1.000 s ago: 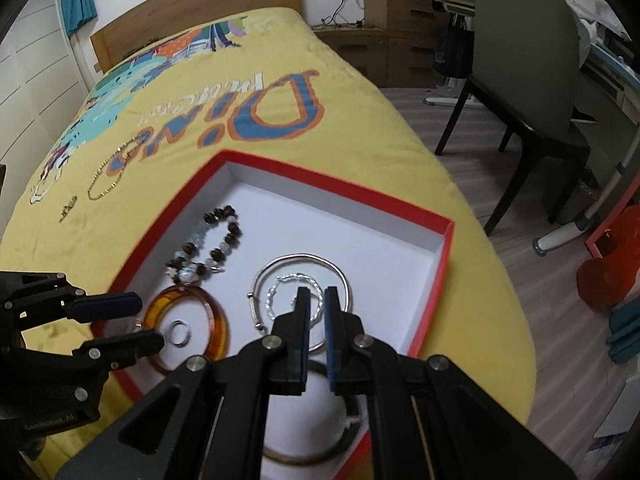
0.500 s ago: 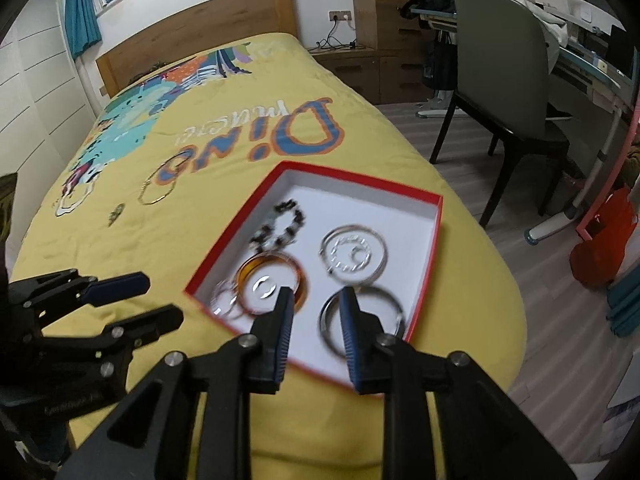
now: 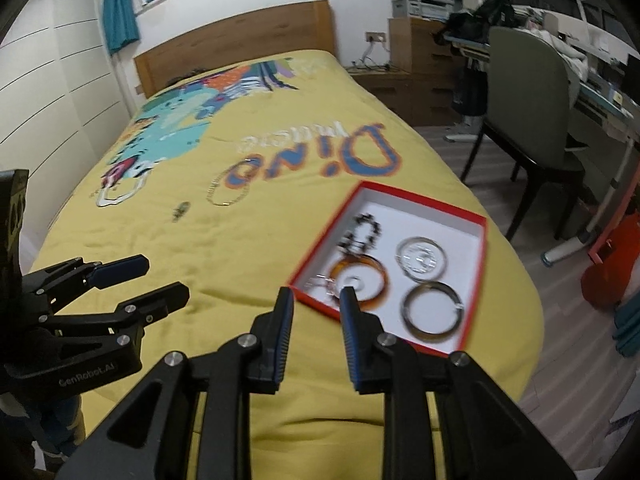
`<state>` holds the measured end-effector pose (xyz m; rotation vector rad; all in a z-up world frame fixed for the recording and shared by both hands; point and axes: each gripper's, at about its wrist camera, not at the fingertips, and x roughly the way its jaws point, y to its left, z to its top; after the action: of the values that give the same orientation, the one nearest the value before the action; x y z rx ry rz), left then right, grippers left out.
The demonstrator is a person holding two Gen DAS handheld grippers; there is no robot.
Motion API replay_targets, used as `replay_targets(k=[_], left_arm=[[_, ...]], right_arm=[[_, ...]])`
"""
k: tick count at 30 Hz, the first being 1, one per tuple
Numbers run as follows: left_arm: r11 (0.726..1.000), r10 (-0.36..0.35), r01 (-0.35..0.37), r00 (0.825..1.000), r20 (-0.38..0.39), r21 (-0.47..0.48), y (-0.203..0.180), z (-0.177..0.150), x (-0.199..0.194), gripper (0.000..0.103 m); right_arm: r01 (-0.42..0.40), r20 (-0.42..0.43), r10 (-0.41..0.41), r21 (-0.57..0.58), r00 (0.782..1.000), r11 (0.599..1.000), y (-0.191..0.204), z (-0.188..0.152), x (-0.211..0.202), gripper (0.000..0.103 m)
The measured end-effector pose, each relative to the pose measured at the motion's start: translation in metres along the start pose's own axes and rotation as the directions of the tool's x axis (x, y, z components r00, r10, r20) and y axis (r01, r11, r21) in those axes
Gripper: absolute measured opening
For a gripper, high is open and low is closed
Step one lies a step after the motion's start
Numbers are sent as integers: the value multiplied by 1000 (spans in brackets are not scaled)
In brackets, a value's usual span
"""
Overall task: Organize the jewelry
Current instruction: 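Withdraw both open tools from the box toward the watch and chain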
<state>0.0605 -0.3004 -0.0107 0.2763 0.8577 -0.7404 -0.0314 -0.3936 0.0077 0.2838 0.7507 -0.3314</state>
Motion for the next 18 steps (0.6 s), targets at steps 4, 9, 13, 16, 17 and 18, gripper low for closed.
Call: replay_targets(k=[4,9,13,16,17,18], left_arm=[[997,53,-52,998,23,-49,29,-7,-9,67],[987,122,-119,992,23,-106,63,-16,-3,68],[978,178,-175,984,21,-113,85,-21,9,68],[973,194,-191,981,15,-128,101,-20,20,68],[972,200,-197,980,10,-132,106,-20,23,68],[969,205,-202,979,3,-139,112,-21,26,68]], right_arm=[[-34,-1,34,-42,999,999,31,4,4,23],[-93,-14,92,-79,996,993,58,6,22,23],[-127,-14,126,-93,992,988,70,8,40,23],[-144,-23,143,-88,989,986,75,12,56,23],[-148,-26,146,-89,989,985,76,14,62,23],[-151,-27,149,-90,988,984,78,16,68,23]])
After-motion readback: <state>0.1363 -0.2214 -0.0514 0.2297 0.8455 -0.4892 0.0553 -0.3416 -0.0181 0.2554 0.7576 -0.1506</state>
